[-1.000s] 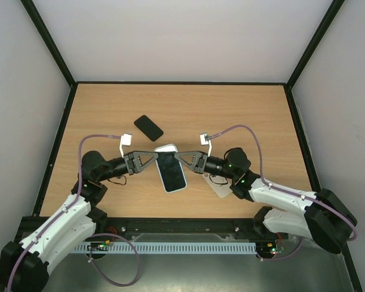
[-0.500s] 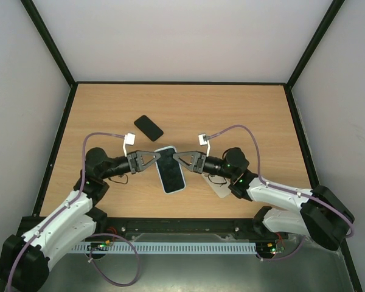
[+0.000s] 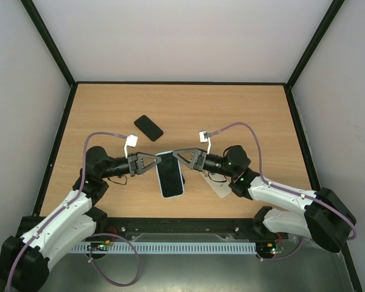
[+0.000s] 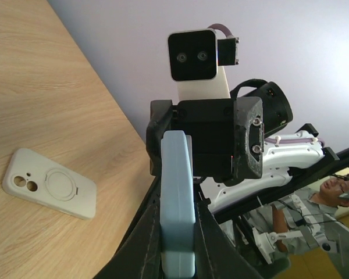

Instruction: Put the phone into the phone case

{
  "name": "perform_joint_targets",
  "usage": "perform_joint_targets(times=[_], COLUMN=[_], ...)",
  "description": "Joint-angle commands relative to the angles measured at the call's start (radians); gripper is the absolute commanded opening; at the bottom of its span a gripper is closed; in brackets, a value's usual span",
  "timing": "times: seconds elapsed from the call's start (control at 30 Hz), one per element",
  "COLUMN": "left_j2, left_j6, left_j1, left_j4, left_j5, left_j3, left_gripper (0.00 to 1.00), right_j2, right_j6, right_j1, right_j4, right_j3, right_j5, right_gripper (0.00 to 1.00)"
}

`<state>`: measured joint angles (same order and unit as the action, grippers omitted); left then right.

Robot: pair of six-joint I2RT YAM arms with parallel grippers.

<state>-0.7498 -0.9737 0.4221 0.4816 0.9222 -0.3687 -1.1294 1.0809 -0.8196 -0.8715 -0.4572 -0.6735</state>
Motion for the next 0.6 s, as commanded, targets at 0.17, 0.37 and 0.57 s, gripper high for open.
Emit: perform_joint_targets(times=[0.17, 0.37, 0.57], left_j2=[0.017, 0.017, 0.014], left_j6=[0.011, 0.025, 0.067], left_j1=[0.001, 0.002, 0.001], left_j4=[0.028, -0.006, -0.104], left_j5=[0.047, 0.040, 0.009], left_j3=[-0.056, -0.058, -0.081], left_gripper=[0.02, 0.02, 0.02], right_j2=[-0.048, -0.068, -0.012], right_j6=[-0.020, 0.001, -0.019], right_j1=[-0.005, -0.005, -0.005], right_j4=[-0.010, -0.060, -0.063], right_j3=[-0.048, -0.046, -0.026], right_j5=[-0.072, -0.081, -0.029], right_gripper=[0.51, 0.34, 0.03])
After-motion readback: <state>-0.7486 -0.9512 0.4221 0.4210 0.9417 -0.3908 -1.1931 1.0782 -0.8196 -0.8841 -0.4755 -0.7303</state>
